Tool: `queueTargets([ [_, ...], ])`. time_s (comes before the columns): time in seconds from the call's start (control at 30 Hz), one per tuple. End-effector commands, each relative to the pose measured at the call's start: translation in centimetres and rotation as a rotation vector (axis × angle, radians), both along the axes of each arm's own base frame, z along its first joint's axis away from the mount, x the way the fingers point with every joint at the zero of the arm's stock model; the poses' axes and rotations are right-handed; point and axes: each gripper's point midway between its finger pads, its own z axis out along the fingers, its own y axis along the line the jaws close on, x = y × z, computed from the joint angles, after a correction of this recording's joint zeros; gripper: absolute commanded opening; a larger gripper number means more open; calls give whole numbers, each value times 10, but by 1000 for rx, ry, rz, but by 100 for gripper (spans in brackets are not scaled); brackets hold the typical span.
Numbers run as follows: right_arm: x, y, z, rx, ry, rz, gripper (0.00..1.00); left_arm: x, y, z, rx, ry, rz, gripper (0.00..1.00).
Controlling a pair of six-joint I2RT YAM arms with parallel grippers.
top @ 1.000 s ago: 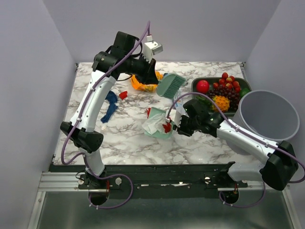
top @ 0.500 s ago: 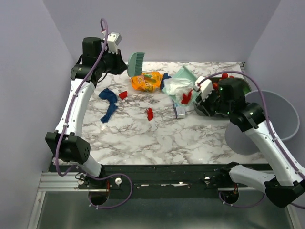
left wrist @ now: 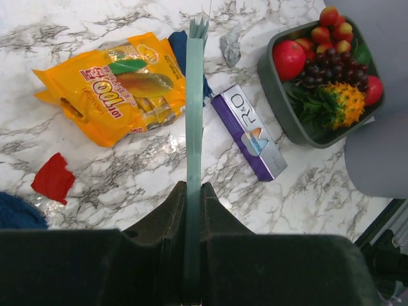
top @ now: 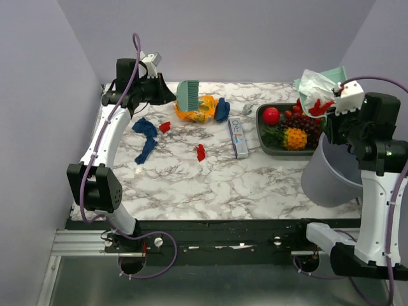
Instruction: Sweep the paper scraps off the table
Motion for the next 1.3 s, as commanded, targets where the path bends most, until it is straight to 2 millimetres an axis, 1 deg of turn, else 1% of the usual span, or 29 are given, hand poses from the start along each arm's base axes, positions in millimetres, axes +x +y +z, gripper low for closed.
queueTargets([
  [0.0,-43,-24,8,37,64,-139,1,6,-10,19,-69,-36,-45,0],
  [0.03,-50,-27,11,30,65,-158,1,6,-11,20,-73,-41,-54,0],
  [0.07,-59,-31,9,23,87,-178,1,7,-11,22,-74,-45,-52,0],
  [0.1,-65,-39,11,4,88,-217,1,8,-11,22,-75,-45,-55,0],
  [0.13,-72,-43,13,-16,85,-234,1,9,-12,22,-79,-43,-56,0],
  [0.17,-80,-46,10,-27,110,-251,1,9,-12,21,-83,-37,-55,0],
  [0.2,-88,-55,9,-54,127,-300,1,11,-13,18,-86,-30,-57,0],
  [0.27,-101,-61,7,-92,158,-319,1,12,-15,15,-103,-19,-59,0],
  [0.3,-108,-68,7,-123,173,-354,1,13,-16,14,-108,-17,-62,0],
  [0.37,-120,-75,5,-172,212,-372,1,14,-18,11,-118,-11,-70,0],
  [0.4,-128,-85,7,-221,223,-423,1,15,-19,11,-125,-7,-70,0],
  [0.5,-141,-101,4,-310,270,-473,1,18,-21,8,-138,0,-78,0],
  [0.6,-149,-114,-5,-377,350,-496,1,20,-23,6,-152,7,-85,0],
  [0.67,-151,-122,-10,-433,407,-481,1,20,-24,6,-160,7,-88,0],
  [0.7,-154,-126,-13,-464,444,-482,1,21,-24,3,-161,14,-88,0],
  [0.77,-154,-132,-13,-522,488,-450,1,20,-24,5,-161,6,-91,0],
  [0.8,-154,-135,-19,-548,528,-425,1,21,-24,4,-160,6,-91,0],
  [0.83,-156,-142,-16,-613,564,-400,1,22,-24,2,-155,5,-88,0],
  [0.9,-151,-148,-11,-680,590,-352,1,24,-22,1,-146,4,-80,0],
  [0.93,-149,-153,-7,-759,621,-285,1,24,-22,1,-144,6,-77,0],
  [0.97,-144,-159,0,-814,606,-278,1,25,-22,0,-142,6,-77,0],
  [1.0,-144,-163,3,-866,625,-252,1,26,-22,2,-143,4,-76,0],
  [1.03,-144,-168,9,-955,663,-193,1,26,-22,2,-144,3,-75,0],
  [1.07,-140,-172,7,-1005,680,-167,1,27,-22,2,-146,7,-74,0],
  [1.13,-148,-173,9,-1098,707,-110,1,29,-22,3,-146,5,-74,0],
  [1.17,-141,-176,9,-1172,722,-48,1,30,-22,3,-146,6,-72,0],
  [1.23,-146,-178,14,-1252,724,-35,1,32,-23,5,-150,6,-69,0],
  [1.27,-144,-179,19,-1299,726,-19,1,33,-23,5,-151,5,-70,0],
])
